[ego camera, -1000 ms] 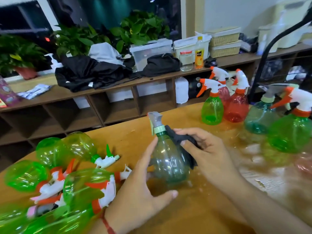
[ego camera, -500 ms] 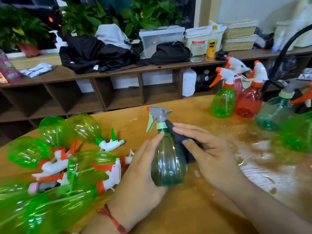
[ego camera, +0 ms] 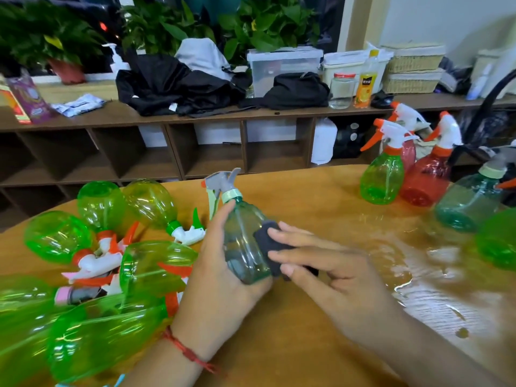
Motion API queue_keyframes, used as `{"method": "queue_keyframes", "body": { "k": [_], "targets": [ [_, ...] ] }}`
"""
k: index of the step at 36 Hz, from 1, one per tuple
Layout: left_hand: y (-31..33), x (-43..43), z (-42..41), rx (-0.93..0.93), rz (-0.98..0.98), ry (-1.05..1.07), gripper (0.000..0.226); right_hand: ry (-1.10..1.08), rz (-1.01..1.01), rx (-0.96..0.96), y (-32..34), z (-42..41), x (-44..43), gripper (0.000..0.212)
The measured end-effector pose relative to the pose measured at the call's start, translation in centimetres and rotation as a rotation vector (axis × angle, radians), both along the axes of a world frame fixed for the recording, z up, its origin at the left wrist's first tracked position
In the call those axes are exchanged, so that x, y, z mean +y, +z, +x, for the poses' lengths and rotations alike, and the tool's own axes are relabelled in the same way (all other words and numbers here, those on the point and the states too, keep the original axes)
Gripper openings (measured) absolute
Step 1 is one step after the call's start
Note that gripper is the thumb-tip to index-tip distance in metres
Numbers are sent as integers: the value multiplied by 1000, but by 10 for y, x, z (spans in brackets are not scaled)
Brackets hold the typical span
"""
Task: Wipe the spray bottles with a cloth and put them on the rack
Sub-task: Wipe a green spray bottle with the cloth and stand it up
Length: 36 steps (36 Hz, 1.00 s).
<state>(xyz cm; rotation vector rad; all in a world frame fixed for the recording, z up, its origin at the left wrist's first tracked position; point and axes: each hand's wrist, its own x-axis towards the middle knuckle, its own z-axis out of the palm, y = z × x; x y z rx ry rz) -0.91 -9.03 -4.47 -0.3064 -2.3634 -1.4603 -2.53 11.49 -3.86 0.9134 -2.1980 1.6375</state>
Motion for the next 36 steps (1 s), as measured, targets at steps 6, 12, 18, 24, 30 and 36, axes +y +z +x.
{"method": "queue_keyframes", "body": {
  "k": [6, 12, 18, 24, 30, 36],
  "targets": [
    [0, -2, 0, 8, -91, -13, 121, -43, -8, 87, -4, -5, 2, 23],
    [-10, 18, 6, 82, -304, -165, 115, -143, -187, -82, -3, -12, 6, 23],
    [-14, 15, 3, 103, -262, -41, 112, -116, -117, -35, -2, -7, 0, 22],
    [-11, -3, -6, 31, -51, 86, 118, -49, 27, 72, -4, -3, -4, 18],
    [-4, 11, 4, 101, -216, 54, 114, -83, -76, 39, 0, -6, 4, 17],
    [-10, 22, 12, 105, -331, -109, 117, -99, -227, -144, 3, -10, 8, 20]
  ]
}}
